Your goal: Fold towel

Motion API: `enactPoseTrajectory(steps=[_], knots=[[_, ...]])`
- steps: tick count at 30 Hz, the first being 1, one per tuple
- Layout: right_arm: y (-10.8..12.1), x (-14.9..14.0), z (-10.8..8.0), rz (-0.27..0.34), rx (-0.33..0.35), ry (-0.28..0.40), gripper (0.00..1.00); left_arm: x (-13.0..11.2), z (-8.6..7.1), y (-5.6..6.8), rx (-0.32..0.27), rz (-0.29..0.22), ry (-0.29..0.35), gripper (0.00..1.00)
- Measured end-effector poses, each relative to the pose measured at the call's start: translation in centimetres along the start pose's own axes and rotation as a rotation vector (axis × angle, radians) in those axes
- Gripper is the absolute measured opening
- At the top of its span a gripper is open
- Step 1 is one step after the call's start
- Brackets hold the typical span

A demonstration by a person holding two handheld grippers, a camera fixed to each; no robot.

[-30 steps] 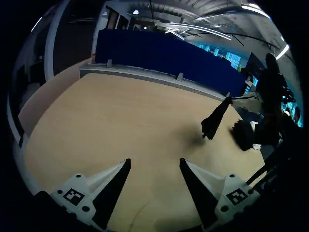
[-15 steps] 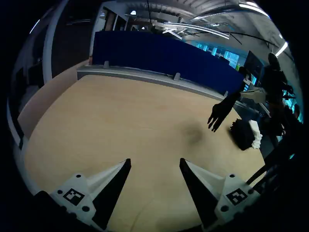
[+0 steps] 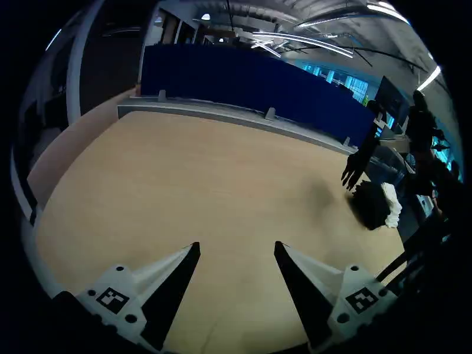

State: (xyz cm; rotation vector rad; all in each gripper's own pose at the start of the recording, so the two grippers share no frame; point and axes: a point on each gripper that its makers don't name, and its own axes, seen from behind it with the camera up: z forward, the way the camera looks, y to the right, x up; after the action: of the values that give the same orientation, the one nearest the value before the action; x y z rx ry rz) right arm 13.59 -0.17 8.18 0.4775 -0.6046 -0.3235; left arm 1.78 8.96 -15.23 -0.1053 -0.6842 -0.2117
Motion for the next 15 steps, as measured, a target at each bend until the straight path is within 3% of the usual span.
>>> enactPoseTrajectory(steps=[8,15], knots=[[7.2,-1.2,-0.5,0.033,-0.061,-0.018,0.03,-0.2,0.5,1.4,0.006,0.002,-0.015,0.94],[10.9,-1.7,-0.6,0.081,-0.079,-0.008,0.03,0.1,1.0,2.8,0.003,0.015,-0.021,0.93]])
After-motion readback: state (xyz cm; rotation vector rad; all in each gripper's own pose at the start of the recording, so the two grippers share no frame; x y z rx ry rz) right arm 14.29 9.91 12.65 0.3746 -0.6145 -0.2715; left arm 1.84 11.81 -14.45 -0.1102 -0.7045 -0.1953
